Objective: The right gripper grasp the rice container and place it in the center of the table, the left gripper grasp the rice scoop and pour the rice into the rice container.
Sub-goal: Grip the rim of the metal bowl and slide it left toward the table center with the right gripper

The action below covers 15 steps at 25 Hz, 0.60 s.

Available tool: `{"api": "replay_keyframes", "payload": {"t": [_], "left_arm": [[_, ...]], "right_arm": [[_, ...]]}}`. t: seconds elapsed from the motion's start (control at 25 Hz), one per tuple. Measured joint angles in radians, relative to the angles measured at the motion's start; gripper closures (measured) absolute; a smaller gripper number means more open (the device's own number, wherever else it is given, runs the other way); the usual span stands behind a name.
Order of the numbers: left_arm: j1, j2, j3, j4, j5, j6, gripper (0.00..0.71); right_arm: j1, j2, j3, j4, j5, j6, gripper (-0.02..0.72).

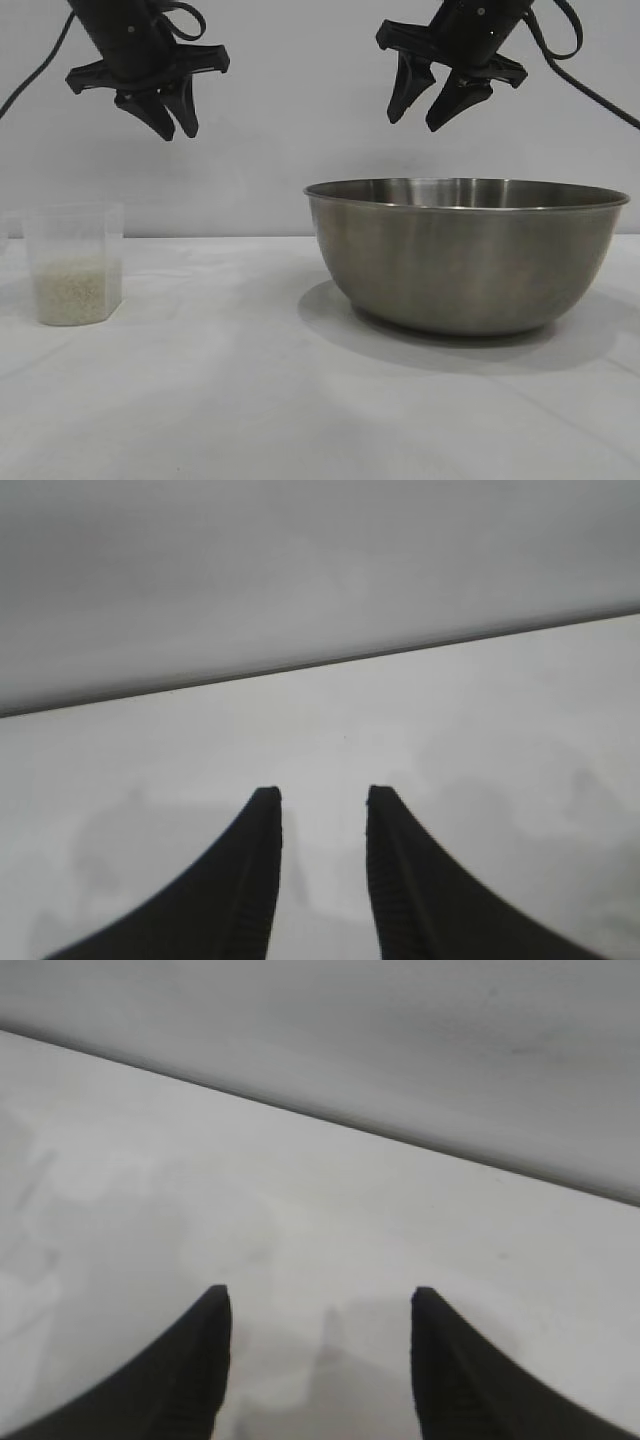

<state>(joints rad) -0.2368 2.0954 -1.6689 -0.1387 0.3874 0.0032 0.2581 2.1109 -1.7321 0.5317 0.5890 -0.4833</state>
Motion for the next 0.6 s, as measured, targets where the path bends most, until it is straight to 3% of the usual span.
{"api": "replay_keyframes", "payload": {"t": [0.4, 0.6], "left_arm": [[0.000, 0.000, 0.000, 0.000, 0.000, 0.000, 0.529], [0.000, 0.000, 0.000, 0.000, 0.000, 0.000, 0.529]], "right_arm": [[0.000, 0.000, 0.000, 0.000, 0.004, -0.002, 0.314], [-0.002, -0.004, 0.000, 0.000, 0.048, -0.002, 0.314]]}}
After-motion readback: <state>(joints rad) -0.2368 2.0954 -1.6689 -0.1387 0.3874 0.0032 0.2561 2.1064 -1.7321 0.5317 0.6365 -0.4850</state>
